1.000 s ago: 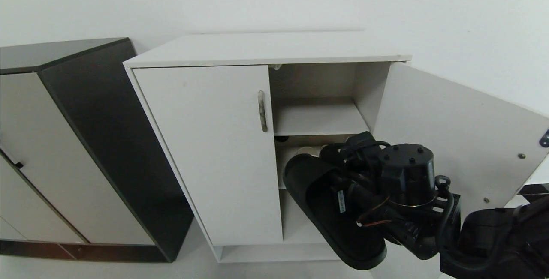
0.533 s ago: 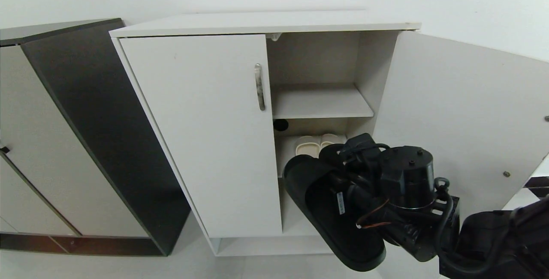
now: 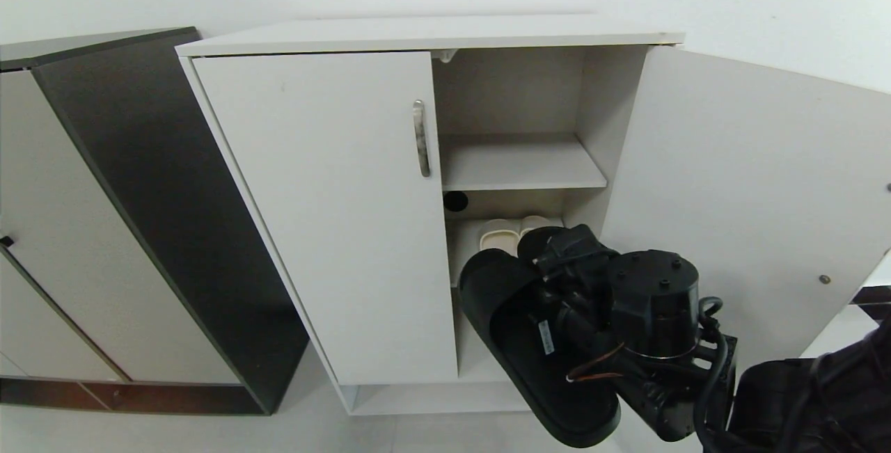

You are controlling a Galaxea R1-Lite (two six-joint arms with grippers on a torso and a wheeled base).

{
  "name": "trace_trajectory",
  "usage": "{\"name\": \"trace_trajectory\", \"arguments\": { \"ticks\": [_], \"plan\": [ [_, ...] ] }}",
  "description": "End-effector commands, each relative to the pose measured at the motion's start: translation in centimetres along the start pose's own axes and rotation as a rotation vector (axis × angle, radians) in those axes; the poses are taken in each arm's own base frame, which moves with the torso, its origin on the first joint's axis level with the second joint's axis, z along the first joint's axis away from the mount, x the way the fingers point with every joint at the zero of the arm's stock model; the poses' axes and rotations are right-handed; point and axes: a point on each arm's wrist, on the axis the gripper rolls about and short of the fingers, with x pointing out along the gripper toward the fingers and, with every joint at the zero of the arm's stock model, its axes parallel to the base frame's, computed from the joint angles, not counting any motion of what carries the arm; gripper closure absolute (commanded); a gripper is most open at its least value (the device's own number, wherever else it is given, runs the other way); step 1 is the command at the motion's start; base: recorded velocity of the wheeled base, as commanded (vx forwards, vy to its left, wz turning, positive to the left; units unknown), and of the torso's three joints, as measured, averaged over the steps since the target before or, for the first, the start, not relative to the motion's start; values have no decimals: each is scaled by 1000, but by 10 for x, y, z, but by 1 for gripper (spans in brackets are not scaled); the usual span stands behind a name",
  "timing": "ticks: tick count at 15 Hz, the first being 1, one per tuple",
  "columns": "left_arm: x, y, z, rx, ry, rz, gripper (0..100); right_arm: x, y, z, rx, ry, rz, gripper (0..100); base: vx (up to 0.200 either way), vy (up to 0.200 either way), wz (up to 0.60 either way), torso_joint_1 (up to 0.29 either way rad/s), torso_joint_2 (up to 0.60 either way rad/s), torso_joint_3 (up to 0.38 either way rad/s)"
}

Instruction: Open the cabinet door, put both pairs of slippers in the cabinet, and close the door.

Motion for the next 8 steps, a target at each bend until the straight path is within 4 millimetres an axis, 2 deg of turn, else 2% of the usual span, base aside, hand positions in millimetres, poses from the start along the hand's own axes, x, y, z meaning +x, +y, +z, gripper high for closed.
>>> {"name": "trace_trajectory", "arguments": {
  "ticks": [1, 4, 6, 8],
  "plan": [
    [0, 0, 0, 2, 0, 0, 100, 7, 19, 19, 37, -20, -60, 100, 0, 0, 0, 0, 0, 0],
    [0, 0, 0, 8, 0, 1, 100, 0, 26, 55, 116, 60, -145, 100, 0, 0, 0, 0, 0, 0],
    [0, 0, 0, 12, 0, -2, 100, -3, 28, 83, 221, 43, -189, 100, 0, 0, 0, 0, 0, 0],
    [0, 0, 0, 12, 0, -2, 100, -6, 24, 93, 249, 12, -260, 100, 0, 0, 0, 0, 0, 0]
  ]
}}
